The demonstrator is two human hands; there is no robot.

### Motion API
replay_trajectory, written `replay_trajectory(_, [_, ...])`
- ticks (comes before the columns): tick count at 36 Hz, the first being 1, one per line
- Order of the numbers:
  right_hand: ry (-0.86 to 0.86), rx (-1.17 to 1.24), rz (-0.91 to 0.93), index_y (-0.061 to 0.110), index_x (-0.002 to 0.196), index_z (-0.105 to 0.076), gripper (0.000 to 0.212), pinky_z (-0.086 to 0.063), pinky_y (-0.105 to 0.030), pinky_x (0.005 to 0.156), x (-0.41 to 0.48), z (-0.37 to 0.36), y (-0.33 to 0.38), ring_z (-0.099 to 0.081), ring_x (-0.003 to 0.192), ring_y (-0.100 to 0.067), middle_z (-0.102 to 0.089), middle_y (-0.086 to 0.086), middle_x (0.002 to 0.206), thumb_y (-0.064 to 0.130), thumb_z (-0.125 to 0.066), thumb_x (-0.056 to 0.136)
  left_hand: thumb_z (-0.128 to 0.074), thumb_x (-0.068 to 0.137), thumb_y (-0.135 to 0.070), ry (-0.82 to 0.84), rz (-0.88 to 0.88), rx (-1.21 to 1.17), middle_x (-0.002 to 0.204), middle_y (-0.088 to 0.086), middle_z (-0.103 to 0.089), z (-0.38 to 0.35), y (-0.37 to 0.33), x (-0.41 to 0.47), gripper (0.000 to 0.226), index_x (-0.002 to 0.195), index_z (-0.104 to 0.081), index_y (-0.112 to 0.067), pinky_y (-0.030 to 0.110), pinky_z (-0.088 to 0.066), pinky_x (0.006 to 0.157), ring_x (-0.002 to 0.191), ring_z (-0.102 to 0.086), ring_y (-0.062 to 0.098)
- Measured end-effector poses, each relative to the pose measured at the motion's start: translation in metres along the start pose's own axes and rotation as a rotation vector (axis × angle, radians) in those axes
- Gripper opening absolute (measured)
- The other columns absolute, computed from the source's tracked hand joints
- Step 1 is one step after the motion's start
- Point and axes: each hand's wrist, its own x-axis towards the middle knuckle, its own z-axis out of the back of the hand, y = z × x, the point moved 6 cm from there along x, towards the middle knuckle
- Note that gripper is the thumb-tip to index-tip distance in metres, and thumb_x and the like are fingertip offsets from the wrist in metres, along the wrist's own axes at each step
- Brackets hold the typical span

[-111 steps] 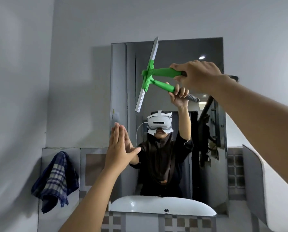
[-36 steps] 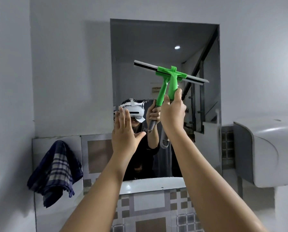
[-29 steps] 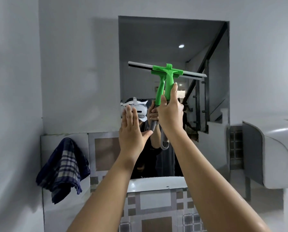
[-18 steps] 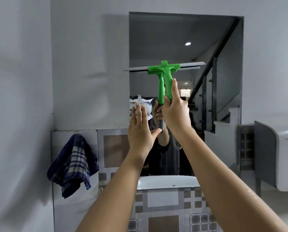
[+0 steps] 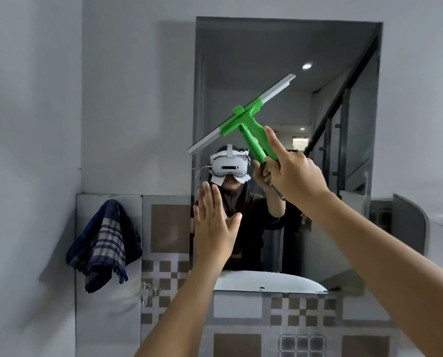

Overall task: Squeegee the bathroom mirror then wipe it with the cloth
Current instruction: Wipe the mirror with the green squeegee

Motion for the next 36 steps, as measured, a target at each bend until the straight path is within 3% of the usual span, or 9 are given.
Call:
replay_trajectory(12, [0.045, -0.126, 0.153, 0.038, 0.146, -0.011, 0.057, -0.033, -0.028, 0.049, 0.002, 0.013, -0.027, -0.038, 0.048, -0.02, -0.034, 0.002, 0.056, 0.032, -0.038, 0.097, -0.054, 0.089, -0.047, -0.053, -0.006, 0.049, 0.155, 0.008, 0.007, -0.005, 0.005, -0.009, 0.089, 0.146, 0.003, -0.012, 0.033, 0.0, 0.115, 0.144, 0.004, 0.022])
replay_trajectory(17, [0.053, -0.141, 0.209, 0.04, 0.145, -0.014, 0.057, -0.039, -0.031, 0.054, 0.003, 0.024, -0.047, -0.05, 0.058, -0.028, -0.052, -0.007, 0.067, 0.037, -0.04, 0.094, -0.057, 0.087, -0.047, -0.065, -0.016, 0.054, 0.154, 0.008, 0.005, -0.005, 0.003, -0.009, 0.091, 0.145, 0.002, -0.01, 0.039, -0.008, 0.116, 0.144, 0.0, 0.026])
replay_trajectory(25, [0.037, -0.138, 0.228, 0.039, 0.144, -0.019, 0.058, -0.047, -0.035, 0.053, -0.012, 0.031, -0.08, -0.057, 0.061, -0.034, -0.063, -0.015, 0.077, 0.032, -0.044, 0.092, -0.048, 0.088, -0.054, -0.045, 0.005, 0.098, 0.155, 0.004, 0.014, -0.009, 0.005, -0.007, 0.09, 0.148, 0.006, -0.014, 0.036, -0.002, 0.118, 0.144, 0.011, 0.02])
replay_trajectory(31, [0.033, -0.127, 0.221, 0.034, 0.145, -0.024, 0.057, -0.048, -0.035, 0.051, -0.025, 0.034, -0.094, -0.054, 0.055, -0.031, -0.061, -0.014, 0.072, 0.035, -0.042, 0.091, -0.015, 0.08, -0.077, -0.009, 0.043, 0.141, 0.157, 0.004, 0.014, -0.019, 0.021, -0.001, 0.092, 0.146, 0.015, -0.021, 0.043, -0.01, 0.118, 0.145, 0.009, 0.021])
replay_trajectory(36, [0.042, -0.155, 0.227, 0.033, 0.144, -0.024, 0.056, -0.035, -0.027, 0.049, -0.033, 0.043, -0.112, -0.045, 0.052, -0.025, -0.062, -0.013, 0.071, 0.037, -0.037, 0.09, -0.037, 0.085, -0.066, -0.019, 0.034, 0.189, 0.156, 0.005, 0.015, -0.015, 0.016, -0.003, 0.092, 0.148, 0.01, -0.017, 0.042, -0.011, 0.118, 0.144, 0.009, 0.022])
